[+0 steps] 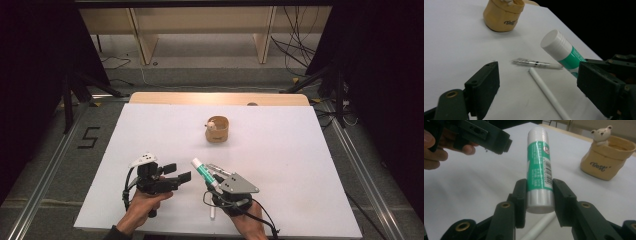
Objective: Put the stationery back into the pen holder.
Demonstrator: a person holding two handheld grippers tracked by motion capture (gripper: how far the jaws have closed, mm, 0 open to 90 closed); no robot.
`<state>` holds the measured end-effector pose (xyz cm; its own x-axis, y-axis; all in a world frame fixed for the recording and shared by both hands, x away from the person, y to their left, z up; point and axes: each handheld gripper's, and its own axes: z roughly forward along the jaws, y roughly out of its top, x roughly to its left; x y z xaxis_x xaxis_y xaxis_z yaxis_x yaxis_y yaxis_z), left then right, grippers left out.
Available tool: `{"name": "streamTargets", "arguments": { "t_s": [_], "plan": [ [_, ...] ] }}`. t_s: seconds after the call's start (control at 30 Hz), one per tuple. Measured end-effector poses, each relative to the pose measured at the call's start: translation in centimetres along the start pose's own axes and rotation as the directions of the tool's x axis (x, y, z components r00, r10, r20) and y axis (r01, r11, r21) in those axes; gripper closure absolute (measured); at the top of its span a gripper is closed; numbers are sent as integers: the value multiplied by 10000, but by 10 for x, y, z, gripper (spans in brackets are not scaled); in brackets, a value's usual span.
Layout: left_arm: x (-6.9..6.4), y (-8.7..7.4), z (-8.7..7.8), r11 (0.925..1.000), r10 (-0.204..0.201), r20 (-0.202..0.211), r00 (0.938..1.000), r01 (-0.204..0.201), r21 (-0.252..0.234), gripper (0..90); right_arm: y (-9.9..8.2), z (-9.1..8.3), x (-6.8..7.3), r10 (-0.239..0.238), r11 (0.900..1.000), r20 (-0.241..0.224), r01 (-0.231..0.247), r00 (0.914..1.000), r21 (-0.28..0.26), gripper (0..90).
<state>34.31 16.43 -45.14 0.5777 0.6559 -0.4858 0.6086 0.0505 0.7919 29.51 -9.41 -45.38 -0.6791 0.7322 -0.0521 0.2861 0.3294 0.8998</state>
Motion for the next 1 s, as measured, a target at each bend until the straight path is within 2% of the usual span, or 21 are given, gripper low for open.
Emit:
{"name": "streamTargets", "arguments": {
  "t_s": [0.03,0.13,0.23,0.33,0.37,0.4,0.43,0.47,0.57,0.63,0.73,0.77,0.83,0.87,0.9,0.93,0.97,1.0],
  "plan": [
    [0,0,0,10000,0,0,10000,0,0,178,0,-1,-1,2,10000,20,-2,10000,-62,664],
    [-3,6,5,9991,-402,404,9984,407,-123,181,0,-3,-2,14,9999,35,-13,10000,-125,664],
    [-5,10,8,9984,-524,541,9972,534,-159,184,-1,-4,-2,1,9997,35,0,10000,-226,664],
    [-9,17,16,9956,-925,996,9907,935,-49,190,0,-6,-2,-108,9991,146,114,9998,-419,664],
    [-9,17,16,9956,-925,996,9907,935,-49,192,0,-7,-2,-139,9988,174,147,9998,-470,664],
    [-10,19,20,9927,-1200,1253,9848,1207,13,193,1,-8,-2,-190,9984,176,200,9997,-532,664],
    [-10,19,20,9927,-1200,1253,9848,1207,13,195,1,-8,-2,-190,9984,176,200,9997,-532,664],
    [-10,20,22,9909,-1337,1341,9819,1347,12,195,1,-9,-1,-187,9983,224,199,9996,-541,664],
    [-8,23,27,9801,-1963,1642,9667,1984,37,219,1,-11,-1,-301,9972,359,324,9989,-667,664],
    [-7,24,29,9744,-2221,1805,9582,2248,58,235,1,-10,0,-351,9970,372,376,9987,-682,664],
    [-8,25,33,9697,-2419,1844,9526,2442,105,262,0,-10,0,-379,9968,394,405,9985,-691,664],
    [-8,25,33,9697,-2419,1844,9526,2442,105,272,0,-10,0,-379,9968,394,405,9985,-691,664],
    [-7,23,36,9618,-2710,1986,9419,2734,155,291,0,-10,0,-379,9965,449,411,9983,-724,664],
    [-6,21,38,9506,-3069,2194,9261,3093,242,302,0,-10,0,-404,9963,469,438,9981,-734,664],
    [-6,20,38,9465,-3200,2248,9204,3212,321,312,0,-10,0,-400,9963,495,436,9980,-747,664],
    [-6,20,38,9465,-3200,2248,9204,3212,321,323,0,-10,0,-399,9963,479,434,9981,-743,664],
    [-5,19,39,9427,-3303,2300,9154,3322,317,323,0,-10,0,-399,9963,479,434,9981,-743,664],
    [-5,18,40,9344,-3525,2422,9039,3542,381,355,0,-9,0,-445,9962,509,481,9977,-719,664]
  ]
}}
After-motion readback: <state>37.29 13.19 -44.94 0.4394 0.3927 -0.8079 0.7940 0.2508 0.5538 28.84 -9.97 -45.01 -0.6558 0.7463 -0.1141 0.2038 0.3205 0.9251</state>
